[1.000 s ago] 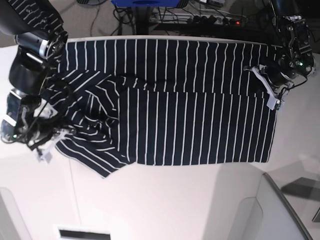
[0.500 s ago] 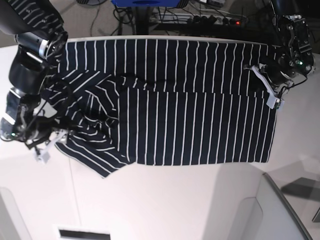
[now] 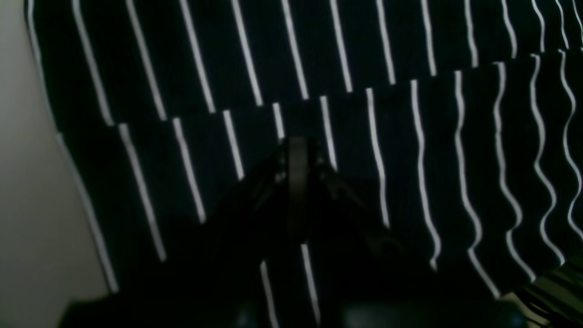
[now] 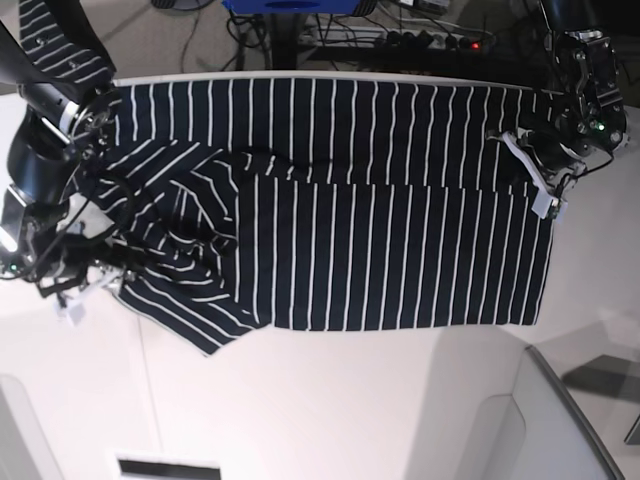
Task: Layout the t-shirt on the table in an organized manner, then fold the t-shirt properly
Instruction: 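Grasp the crumpled sleeve area with the right gripper and pull it outward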
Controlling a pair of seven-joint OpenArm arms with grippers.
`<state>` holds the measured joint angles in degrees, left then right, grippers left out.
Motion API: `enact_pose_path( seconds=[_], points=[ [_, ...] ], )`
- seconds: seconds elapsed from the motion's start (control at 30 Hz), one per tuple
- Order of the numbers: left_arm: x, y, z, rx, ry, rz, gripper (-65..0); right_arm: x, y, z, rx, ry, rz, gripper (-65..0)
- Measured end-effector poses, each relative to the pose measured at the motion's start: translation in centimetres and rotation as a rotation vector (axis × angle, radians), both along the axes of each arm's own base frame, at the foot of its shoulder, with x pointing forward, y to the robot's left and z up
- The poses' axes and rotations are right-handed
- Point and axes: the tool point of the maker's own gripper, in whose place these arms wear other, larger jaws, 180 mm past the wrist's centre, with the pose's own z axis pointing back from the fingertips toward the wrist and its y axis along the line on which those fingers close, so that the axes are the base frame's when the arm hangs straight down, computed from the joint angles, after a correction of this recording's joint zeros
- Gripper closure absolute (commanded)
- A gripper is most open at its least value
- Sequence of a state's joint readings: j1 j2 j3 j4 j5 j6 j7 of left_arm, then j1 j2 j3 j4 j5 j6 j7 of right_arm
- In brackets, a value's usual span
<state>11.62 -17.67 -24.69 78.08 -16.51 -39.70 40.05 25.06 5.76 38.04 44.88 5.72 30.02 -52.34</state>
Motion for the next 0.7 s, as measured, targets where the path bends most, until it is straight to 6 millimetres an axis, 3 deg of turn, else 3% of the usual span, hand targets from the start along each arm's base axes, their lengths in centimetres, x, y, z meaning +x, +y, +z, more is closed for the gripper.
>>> enact_pose_path(
  seconds=[0.1,0.23,0.5,0.57,0.7],
  points=[
    [-0.1,0.1,0.0,0.001,0.000,0.001,0.0,0.0,0.4,-0.4,0.031,0.011,-0.004,-40.7],
    [-0.3,0.1,-0.1,0.002,0.005,0.001,0.0,1.0,1.7,0.4,0.130,-0.037,-0.042,-40.5],
    [-0.3,0.1,-0.1,0.002,0.007,0.001,0.0,0.3,2.2,0.2,0.147,-0.001,-0.023,-39.8],
    [-0.3,0.1,-0.1,0.002,0.007,0.001,0.0,0.3,2.2,0.2,0.147,0.000,-0.023,-34.2],
    [-0.4,0.1,-0.1,0.002,0.007,0.001,0.0,0.3,2.1,0.3,0.149,-0.003,-0.028,-15.0]
  ],
)
